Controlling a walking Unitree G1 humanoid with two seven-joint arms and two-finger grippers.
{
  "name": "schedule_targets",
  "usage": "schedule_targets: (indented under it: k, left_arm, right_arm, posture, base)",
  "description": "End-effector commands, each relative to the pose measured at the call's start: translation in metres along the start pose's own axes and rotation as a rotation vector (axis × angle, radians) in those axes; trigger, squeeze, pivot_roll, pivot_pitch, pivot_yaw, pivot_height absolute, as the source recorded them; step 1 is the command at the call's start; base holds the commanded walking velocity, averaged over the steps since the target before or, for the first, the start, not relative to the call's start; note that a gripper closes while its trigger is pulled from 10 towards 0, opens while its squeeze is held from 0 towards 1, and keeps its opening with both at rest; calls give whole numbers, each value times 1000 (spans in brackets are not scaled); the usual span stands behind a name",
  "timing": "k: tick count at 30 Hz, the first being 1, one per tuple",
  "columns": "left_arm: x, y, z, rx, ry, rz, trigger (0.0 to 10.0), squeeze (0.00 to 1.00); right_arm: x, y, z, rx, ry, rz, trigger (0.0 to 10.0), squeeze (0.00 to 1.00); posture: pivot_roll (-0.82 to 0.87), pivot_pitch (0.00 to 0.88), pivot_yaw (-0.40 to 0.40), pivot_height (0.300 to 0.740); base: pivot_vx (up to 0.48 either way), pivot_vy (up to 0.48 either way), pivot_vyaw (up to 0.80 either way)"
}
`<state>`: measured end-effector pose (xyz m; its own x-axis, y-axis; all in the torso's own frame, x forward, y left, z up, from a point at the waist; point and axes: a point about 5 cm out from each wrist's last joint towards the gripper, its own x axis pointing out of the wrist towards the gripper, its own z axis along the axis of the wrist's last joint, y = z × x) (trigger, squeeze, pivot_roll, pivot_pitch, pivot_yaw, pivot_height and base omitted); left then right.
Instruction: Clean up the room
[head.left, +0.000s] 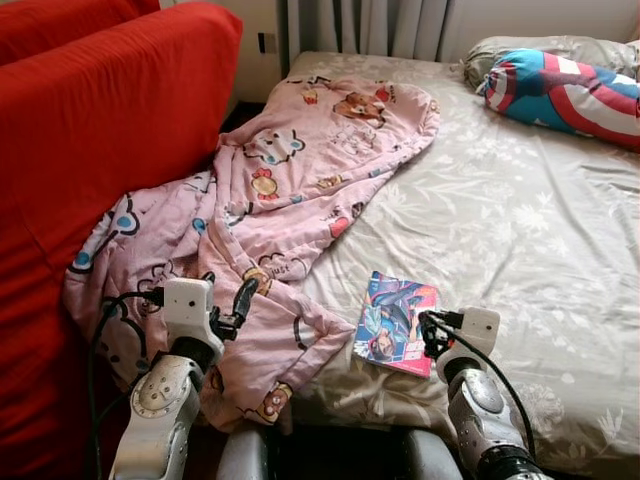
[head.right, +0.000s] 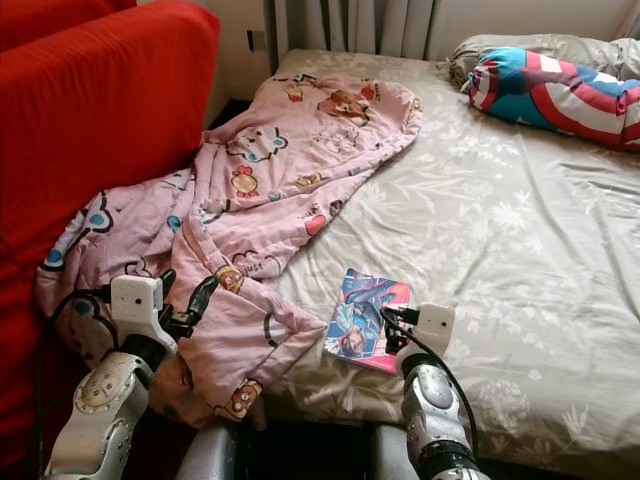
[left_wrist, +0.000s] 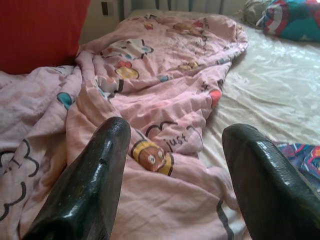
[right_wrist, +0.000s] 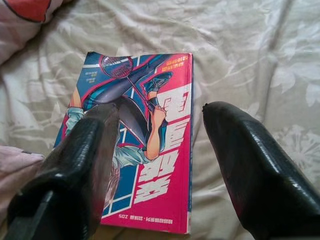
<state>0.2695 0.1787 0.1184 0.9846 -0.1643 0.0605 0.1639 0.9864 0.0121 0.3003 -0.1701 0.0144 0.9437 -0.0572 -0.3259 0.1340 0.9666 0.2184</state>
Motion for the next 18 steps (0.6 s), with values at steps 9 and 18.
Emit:
schedule_targets:
  k: [9, 18]
  left_arm:
    - [-9, -2, -1, 13, 28, -16, 10000, 0]
    - [-23, -3, 2, 57, 47, -40, 10000, 0]
  right_arm:
    - [1, -2, 0, 16, 8, -14, 10000, 0]
    - [8, 2, -1, 142, 77, -13, 10000, 0]
  posture:
    - [83, 192, 24, 592]
    - [116, 241, 39, 592]
  base:
    - [0, 0, 0]
    - [0, 0, 0]
